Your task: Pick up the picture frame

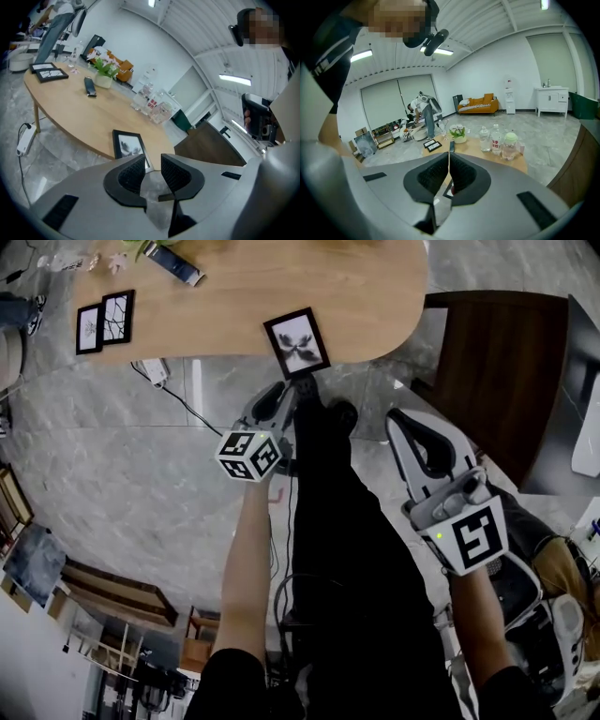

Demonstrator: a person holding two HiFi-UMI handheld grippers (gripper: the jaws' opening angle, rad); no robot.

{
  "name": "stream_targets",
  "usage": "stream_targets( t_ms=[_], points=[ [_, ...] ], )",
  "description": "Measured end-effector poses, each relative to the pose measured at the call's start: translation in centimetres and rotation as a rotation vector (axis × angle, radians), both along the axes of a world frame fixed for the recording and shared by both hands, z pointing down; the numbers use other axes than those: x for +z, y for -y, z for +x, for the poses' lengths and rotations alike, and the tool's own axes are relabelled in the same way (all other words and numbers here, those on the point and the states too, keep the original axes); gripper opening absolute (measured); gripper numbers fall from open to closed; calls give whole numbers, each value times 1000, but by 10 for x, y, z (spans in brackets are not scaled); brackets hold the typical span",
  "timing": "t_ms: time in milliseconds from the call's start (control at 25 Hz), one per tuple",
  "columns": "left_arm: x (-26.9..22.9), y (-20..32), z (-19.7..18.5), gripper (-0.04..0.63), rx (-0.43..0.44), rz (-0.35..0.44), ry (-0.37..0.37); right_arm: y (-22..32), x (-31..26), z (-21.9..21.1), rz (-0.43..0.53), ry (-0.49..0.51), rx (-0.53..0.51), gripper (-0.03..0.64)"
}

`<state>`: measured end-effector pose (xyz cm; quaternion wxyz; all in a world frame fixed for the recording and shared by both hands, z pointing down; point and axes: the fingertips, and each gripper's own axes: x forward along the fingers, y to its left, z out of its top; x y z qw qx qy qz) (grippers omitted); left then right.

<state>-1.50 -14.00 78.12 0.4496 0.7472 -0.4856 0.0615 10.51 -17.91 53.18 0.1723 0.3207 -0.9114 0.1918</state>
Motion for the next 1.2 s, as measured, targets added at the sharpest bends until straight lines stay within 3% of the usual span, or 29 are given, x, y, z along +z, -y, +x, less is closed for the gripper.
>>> stream_targets(
  t_ms=[280, 680, 920, 1200],
  points=[
    [49, 2, -9, 175, -67, -88, -49, 4, 23, -8, -49, 0, 5, 14],
    [93, 9, -8, 294, -157, -165, -183, 2, 47, -10, -105, -7, 18, 12],
    [107, 22, -7, 304, -236, -182, -318, 4, 60, -11, -124, -16, 22, 14],
    [115, 25, 1, 289, -265, -216, -444, -2, 66, -11, -144, -25, 21, 12]
  ],
)
